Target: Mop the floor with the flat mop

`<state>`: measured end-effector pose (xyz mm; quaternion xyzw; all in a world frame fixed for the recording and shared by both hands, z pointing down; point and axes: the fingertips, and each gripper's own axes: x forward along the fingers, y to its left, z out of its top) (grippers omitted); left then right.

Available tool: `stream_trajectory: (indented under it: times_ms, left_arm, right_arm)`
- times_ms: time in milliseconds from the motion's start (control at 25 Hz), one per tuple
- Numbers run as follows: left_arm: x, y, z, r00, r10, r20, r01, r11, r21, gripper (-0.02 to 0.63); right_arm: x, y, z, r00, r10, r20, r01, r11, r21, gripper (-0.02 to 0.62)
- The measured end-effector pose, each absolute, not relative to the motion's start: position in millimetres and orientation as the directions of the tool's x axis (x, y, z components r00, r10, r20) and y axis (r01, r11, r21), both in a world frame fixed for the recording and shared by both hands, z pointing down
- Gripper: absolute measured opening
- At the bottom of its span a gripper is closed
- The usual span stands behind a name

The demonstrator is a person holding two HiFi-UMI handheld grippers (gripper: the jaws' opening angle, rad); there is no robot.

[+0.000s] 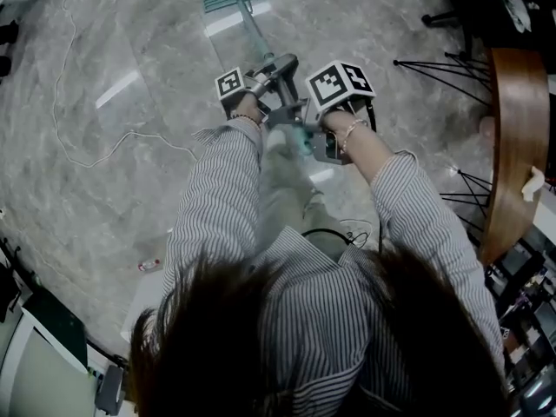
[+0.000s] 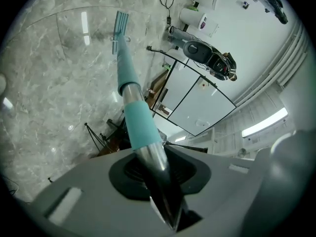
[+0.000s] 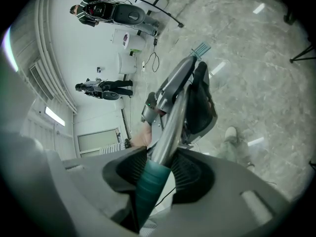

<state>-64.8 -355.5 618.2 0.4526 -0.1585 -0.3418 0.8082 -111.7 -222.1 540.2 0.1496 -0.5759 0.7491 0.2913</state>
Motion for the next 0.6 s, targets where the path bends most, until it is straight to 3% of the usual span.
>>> stream_trajectory:
  times_ms: [600]
  left_arm:
    - [-57.7, -344.5, 621.2, 0.701, -0.711, -0.052, 0.416, 0.348, 0.840, 0.077]
  right_arm:
    - [-101.9, -210.2, 542.7, -0.789, 0.262, 0.557, -0.605, -0.172, -0.777, 0.150]
